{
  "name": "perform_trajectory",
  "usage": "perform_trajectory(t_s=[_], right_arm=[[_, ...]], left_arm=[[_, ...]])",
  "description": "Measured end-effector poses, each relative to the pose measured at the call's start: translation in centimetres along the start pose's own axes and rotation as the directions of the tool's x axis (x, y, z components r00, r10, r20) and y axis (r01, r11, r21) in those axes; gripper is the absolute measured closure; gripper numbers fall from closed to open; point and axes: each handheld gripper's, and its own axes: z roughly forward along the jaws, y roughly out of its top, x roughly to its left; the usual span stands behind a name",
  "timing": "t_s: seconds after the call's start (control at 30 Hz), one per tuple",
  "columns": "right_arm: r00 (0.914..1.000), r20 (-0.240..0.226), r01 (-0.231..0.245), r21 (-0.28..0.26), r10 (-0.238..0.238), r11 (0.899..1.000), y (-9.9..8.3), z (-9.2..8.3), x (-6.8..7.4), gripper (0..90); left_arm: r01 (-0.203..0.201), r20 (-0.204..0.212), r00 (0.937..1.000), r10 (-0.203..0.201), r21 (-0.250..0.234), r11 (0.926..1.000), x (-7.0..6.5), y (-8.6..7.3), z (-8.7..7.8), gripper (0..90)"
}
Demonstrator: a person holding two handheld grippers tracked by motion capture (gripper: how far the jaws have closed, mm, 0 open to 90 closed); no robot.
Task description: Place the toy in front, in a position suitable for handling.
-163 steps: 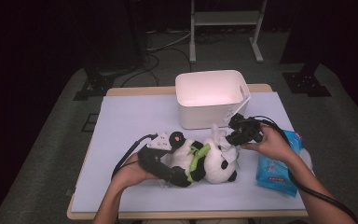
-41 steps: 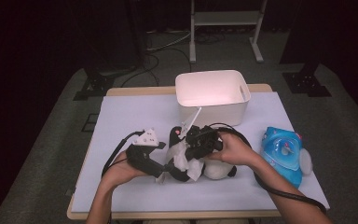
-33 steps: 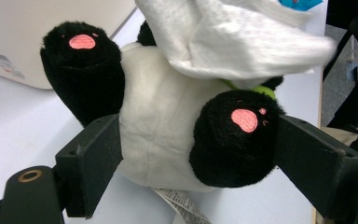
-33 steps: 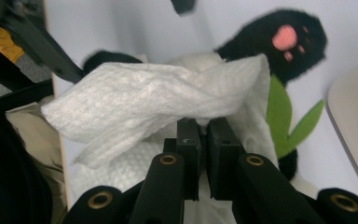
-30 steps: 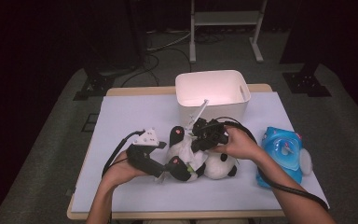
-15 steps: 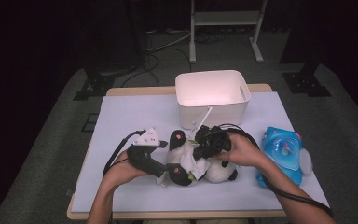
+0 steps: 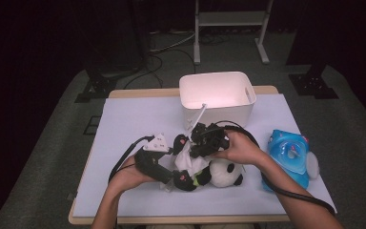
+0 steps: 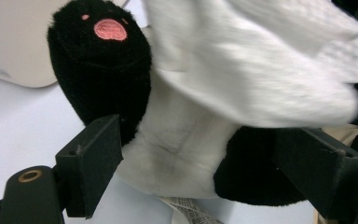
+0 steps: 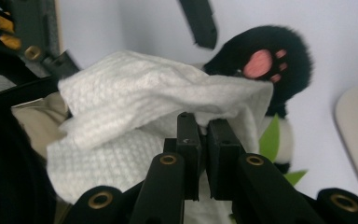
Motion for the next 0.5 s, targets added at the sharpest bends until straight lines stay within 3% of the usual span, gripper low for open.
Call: perform_trajectory(t_s=[0.5], right_arm=[[0.9992,0.039,-0.006,0.028,0.005,1.000,0.9,-0.3,-1.2,84.3]], left_arm=[[0.004,0.001,1.0000,-0.004,0.001,1.0000,0.0,0.0,0.1,15.4]])
